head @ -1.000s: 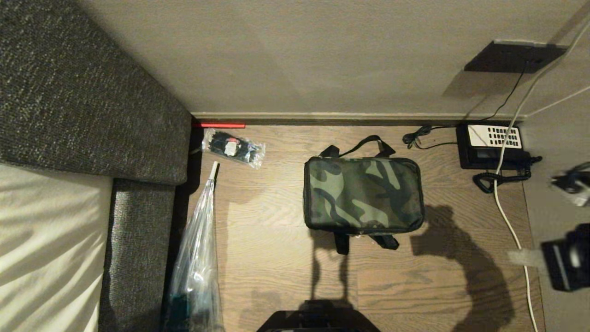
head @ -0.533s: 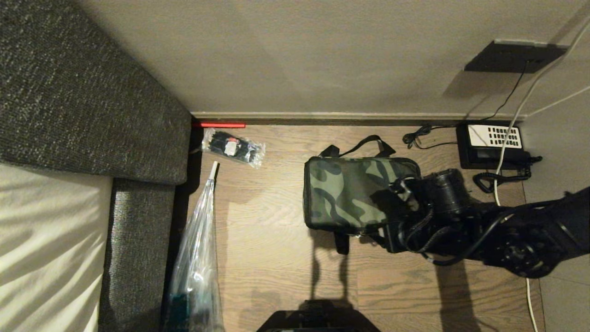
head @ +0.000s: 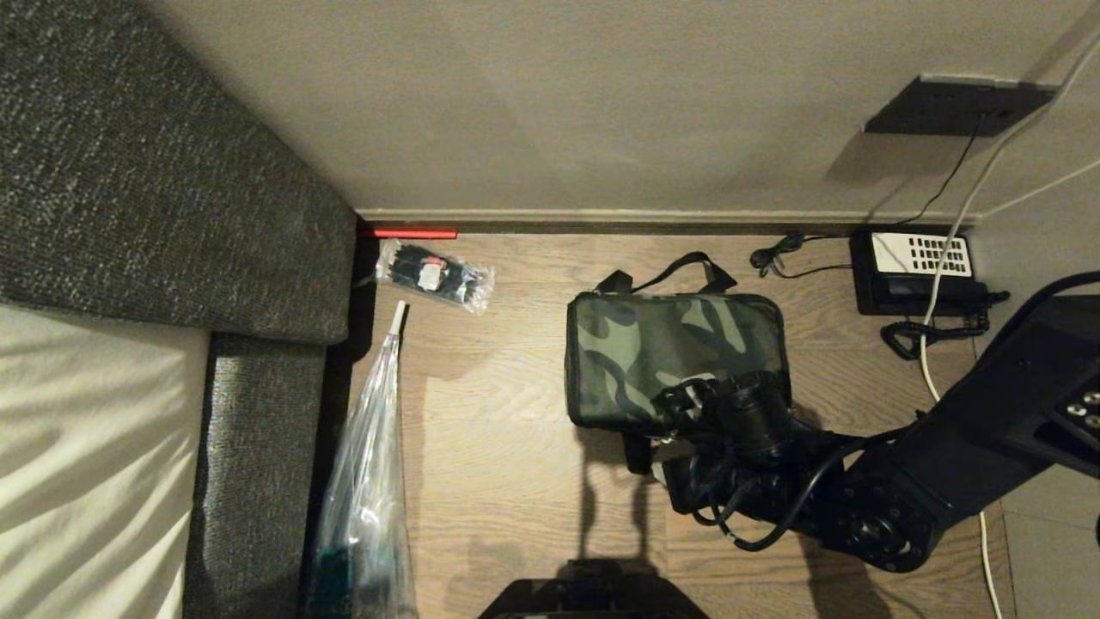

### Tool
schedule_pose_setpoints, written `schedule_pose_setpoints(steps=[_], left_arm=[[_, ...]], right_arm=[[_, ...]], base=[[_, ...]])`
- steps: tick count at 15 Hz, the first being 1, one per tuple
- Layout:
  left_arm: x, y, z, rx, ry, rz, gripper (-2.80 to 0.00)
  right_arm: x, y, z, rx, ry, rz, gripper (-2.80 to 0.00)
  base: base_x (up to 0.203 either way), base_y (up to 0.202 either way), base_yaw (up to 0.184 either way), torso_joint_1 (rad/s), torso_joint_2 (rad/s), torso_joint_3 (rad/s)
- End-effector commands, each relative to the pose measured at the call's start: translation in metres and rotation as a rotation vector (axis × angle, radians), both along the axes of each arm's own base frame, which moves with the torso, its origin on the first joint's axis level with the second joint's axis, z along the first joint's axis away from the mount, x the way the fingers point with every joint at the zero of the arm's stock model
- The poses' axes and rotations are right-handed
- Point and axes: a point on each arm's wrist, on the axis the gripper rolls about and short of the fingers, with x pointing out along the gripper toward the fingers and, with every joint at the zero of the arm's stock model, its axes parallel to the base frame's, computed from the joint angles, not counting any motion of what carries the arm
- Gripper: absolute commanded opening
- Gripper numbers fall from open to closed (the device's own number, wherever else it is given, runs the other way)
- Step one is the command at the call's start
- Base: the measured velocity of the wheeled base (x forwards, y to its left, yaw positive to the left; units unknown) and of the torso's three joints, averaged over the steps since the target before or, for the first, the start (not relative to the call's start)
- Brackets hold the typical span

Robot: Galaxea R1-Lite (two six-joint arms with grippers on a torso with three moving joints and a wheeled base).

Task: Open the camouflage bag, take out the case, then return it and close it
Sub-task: Open the top of the storage box

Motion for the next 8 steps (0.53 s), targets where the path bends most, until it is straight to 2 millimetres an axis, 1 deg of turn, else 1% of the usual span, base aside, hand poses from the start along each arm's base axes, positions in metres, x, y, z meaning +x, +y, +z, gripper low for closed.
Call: schedule_pose_setpoints(steps=[1,2,5,8], left_arm=[[0.0,0.0,0.0,0.0,0.0,-0.001,-2.8],[0.0,0.0,0.0,0.0,0.0,0.001,-2.8],[0.0,0.0,0.0,0.0,0.0,0.001,-2.8],[0.0,0.0,0.0,0.0,0.0,0.001,-2.8]], right_arm=[[0.001,0.0,-0.011,-0.033,0.016,-0.024,0.0],[0.003,0.0,-0.02,-0.06,0.013,-0.058,0.0],[0.013,0.007,-0.026,-0.023,-0.061,-0.082,0.0],[0.019,0.009,-0.038,-0.044,-0.079,-0.127,0.0]], base=[[0.0,0.0,0.0,0.0,0.0,0.0],[0.0,0.0,0.0,0.0,0.0,0.0],[0.0,0.0,0.0,0.0,0.0,0.0],[0.0,0.0,0.0,0.0,0.0,0.0]])
